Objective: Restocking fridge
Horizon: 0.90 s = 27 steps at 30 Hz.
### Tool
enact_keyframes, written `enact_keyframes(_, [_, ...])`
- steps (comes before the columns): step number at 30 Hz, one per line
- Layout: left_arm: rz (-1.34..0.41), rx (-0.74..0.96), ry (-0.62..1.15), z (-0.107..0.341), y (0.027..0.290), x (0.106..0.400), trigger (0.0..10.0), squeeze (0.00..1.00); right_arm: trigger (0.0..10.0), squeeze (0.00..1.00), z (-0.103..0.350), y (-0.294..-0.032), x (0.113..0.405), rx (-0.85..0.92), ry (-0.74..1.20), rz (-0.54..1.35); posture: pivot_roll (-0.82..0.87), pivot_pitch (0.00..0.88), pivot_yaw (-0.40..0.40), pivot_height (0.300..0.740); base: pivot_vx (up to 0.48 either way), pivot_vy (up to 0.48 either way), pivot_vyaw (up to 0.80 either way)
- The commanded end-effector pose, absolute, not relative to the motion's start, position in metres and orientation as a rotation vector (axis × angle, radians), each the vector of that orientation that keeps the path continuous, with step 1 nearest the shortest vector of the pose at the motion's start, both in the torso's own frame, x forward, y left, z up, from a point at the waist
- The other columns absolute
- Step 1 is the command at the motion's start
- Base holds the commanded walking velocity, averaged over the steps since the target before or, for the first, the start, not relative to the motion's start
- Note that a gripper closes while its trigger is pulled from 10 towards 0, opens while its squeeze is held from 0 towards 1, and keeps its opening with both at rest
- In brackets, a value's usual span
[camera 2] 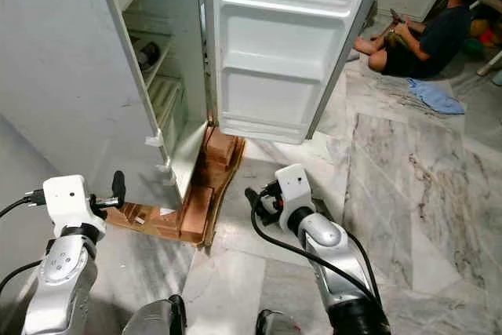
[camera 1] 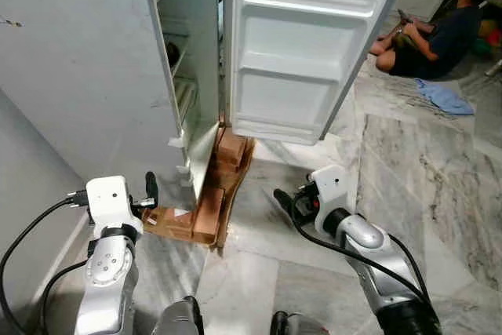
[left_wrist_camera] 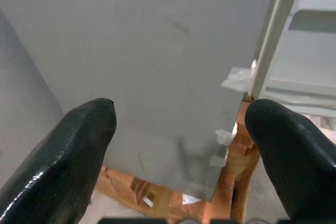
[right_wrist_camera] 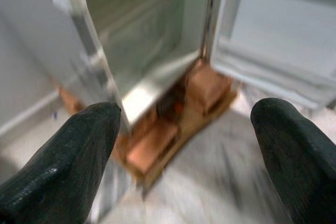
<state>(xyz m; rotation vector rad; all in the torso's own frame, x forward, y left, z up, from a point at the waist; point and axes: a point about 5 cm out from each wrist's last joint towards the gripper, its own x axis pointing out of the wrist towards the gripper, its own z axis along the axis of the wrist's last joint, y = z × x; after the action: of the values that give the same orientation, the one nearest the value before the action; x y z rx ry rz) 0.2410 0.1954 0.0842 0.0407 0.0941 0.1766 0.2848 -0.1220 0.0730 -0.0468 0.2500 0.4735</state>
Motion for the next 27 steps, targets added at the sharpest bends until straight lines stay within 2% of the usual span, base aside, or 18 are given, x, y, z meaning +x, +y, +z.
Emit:
enact_keyframes(1, [0.166,0.034,0.092,0.085,0.189,0.242,10.0,0.00,10.0,0.00,0.077,-0.125,0.290,-0.022,0.215,0.421,0.03,0.072,-0.011,0.740,0.000,-0.431,0.00])
enact_keyframes(3, [0.170,0.024,0.092,0.085,0.186,0.243,10.0,0.00,10.0,0.00,0.078,-0.128,0.292,-0.012,0.205,0.381,0.02,0.070,-0.001,0.740,0.000,-0.454,0.00])
enact_keyframes(7, [0.121,0.036,0.080,0.089,0.174,0.252,10.0,0.00,10.0,0.00,0.105,-0.128,0.295,-0.063,0.061,0.363,0.00,0.067,0.012,0.740,0.000,-0.458,0.00])
enact_keyframes(17, [0.098,0.028,0.092,0.087,0.165,0.259,10.0,0.00,10.0,0.00,0.099,-0.123,0.290,-0.104,0.060,0.362,-0.01,0.063,0.005,0.740,0.000,-0.458,0.00])
enact_keyframes(19, [0.094,0.032,0.099,0.085,0.163,0.259,10.0,0.00,10.0,0.00,0.099,-0.123,0.290,-0.142,0.040,0.344,-0.01,0.059,0.002,0.740,0.279,-0.386,0.00])
enact_keyframes(27, [0.130,0.047,0.125,0.077,0.172,0.259,10.0,0.00,10.0,0.00,0.100,-0.122,0.293,-0.080,0.019,0.338,-0.01,0.046,0.001,0.740,0.319,-0.354,0.00])
